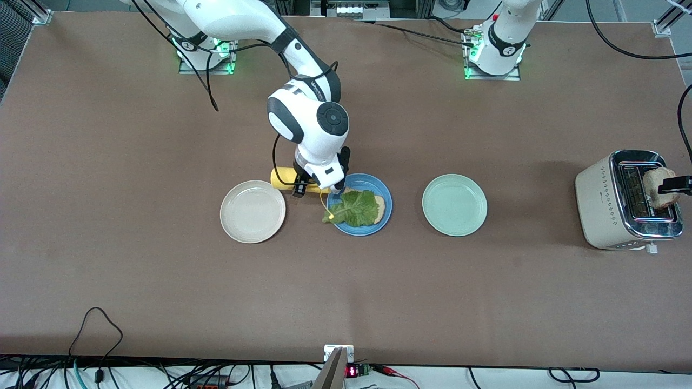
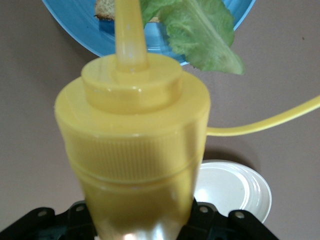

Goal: Make sandwich in blue plate with both arms

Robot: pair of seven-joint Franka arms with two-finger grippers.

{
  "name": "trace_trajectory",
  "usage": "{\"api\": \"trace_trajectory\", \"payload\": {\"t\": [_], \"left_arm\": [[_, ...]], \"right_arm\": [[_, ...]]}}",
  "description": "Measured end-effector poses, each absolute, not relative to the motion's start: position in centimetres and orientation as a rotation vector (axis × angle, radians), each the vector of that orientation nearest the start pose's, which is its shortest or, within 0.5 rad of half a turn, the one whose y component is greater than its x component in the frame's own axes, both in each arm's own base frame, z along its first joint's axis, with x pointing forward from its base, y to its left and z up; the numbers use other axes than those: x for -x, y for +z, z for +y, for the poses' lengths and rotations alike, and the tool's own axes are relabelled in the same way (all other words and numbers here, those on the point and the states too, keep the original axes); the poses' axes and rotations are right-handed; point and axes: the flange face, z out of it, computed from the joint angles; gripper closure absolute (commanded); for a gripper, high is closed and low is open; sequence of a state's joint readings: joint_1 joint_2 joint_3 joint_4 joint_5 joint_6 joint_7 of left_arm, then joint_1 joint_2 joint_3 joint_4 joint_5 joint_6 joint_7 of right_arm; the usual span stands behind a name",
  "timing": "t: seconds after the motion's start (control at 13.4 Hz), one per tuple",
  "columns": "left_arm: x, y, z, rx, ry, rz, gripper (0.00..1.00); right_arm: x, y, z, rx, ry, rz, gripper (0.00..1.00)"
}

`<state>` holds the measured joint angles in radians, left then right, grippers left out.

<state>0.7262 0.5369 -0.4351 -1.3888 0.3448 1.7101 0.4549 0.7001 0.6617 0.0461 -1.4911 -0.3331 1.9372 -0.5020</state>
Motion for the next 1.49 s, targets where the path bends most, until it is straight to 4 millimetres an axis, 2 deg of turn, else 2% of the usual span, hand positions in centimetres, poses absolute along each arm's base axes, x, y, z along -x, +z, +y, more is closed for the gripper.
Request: {"api": "trace_trajectory", "payload": {"t": [0.22, 0.3, 0.45, 0.52, 0.75, 0.97, 1.19, 1.34, 1.49], "left_arm": [[-61.6, 38.2, 29.4, 3.082, 0.32, 0.296, 0.07], [-61.3, 37.5, 29.5, 3.087, 0.341, 0.279, 0.19], [-60.5, 36.3, 29.8, 3.097, 0.379, 0.201, 0.38], [-60.3, 36.0, 30.0, 3.099, 0.388, 0.167, 0.53], [-60.0, 35.8, 30.1, 3.1, 0.412, 0.115, 0.92], [-59.6, 35.9, 29.9, 3.101, 0.453, 0.093, 0.99], [-59.6, 36.8, 29.2, 3.102, 0.486, 0.095, 0.99], [-59.3, 39.1, 29.0, 3.093, 0.515, 0.082, 0.99], [-58.8, 42.4, 29.0, 3.08, 0.534, 0.062, 0.99]], "right_arm": [[-54.1, 27.8, 43.5, 2.662, 0.284, -2.157, 1.0], [-55.4, 28.9, 42.1, 2.691, 0.265, -2.118, 1.0], [-58.0, 31.5, 38.1, 2.723, 0.24, -2.026, 1.0], [-59.2, 32.9, 35.6, 2.711, 0.234, -1.989, 1.0], [-62.3, 36.6, 26.5, 2.588, 0.217, -1.96, 1.0], [-64.3, 39.3, 16.3, 2.421, 0.176, -2.044, 1.0], [-64.3, 40.7, 5.7, 2.247, 0.097, -2.093, 1.0], [-63.6, 40.1, -0.8, 2.117, 0.048, -2.147, 1.0], [-62.6, 38.8, -6.8, 2.005, -0.022, -2.172, 1.0]]}}
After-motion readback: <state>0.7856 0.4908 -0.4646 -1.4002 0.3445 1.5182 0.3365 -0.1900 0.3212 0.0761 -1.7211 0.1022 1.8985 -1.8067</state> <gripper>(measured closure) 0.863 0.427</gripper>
